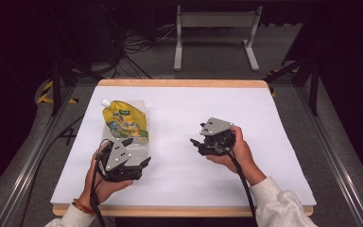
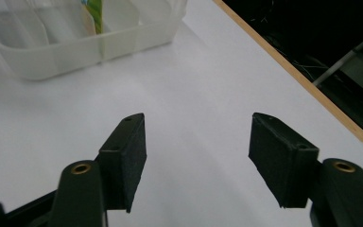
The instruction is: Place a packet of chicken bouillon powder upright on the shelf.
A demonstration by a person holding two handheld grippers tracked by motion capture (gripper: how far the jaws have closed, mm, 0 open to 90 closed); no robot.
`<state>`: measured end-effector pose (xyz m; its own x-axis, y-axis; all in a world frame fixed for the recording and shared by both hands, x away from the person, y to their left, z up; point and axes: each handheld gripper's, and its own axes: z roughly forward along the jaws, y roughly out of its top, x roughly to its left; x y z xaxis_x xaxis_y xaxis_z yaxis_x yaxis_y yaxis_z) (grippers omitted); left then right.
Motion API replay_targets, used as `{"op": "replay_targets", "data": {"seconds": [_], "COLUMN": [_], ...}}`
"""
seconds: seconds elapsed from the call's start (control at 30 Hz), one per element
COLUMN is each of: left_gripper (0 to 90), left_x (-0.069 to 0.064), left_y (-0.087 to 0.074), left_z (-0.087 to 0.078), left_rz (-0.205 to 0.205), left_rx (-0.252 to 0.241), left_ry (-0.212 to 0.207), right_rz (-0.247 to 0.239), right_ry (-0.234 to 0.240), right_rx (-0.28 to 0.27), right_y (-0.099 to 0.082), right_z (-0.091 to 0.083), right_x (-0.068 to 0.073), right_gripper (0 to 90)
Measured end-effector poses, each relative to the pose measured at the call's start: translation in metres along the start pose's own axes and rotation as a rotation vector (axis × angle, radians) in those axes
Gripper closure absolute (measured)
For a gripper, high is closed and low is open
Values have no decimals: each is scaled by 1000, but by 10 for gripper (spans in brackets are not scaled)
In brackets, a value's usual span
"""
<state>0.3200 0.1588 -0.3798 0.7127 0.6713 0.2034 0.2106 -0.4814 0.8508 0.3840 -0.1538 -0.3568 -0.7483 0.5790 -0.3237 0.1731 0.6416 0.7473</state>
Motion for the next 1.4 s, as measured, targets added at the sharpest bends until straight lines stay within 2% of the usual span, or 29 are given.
{"op": "replay_targets", "data": {"seconds": [0.13,0.43,0.63,1.1,1.2,1.33,1.4], "left_gripper": [161,129,120,113,109,108,107], "left_x": [-6,-17,-27,-41,-42,-45,-46], "left_y": [1,2,2,1,1,-1,-2], "left_z": [2,4,9,17,18,20,21], "left_rz": [18,37,67,96,107,102,115], "left_rx": [9,12,22,46,52,58,69], "left_ry": [-20,-61,-84,-120,-129,-141,-145], "right_rz": [-18,-6,1,34,33,29,37], "right_ry": [-6,-13,-23,-60,-46,-52,-46], "right_rx": [39,46,57,38,25,27,19], "right_y": [-3,-14,-28,-60,-70,-83,-88], "right_z": [0,-7,-16,-44,-50,-58,-61], "right_x": [0,-3,-6,-15,-15,-14,-14], "right_gripper": [321,284,258,244,235,228,226]}}
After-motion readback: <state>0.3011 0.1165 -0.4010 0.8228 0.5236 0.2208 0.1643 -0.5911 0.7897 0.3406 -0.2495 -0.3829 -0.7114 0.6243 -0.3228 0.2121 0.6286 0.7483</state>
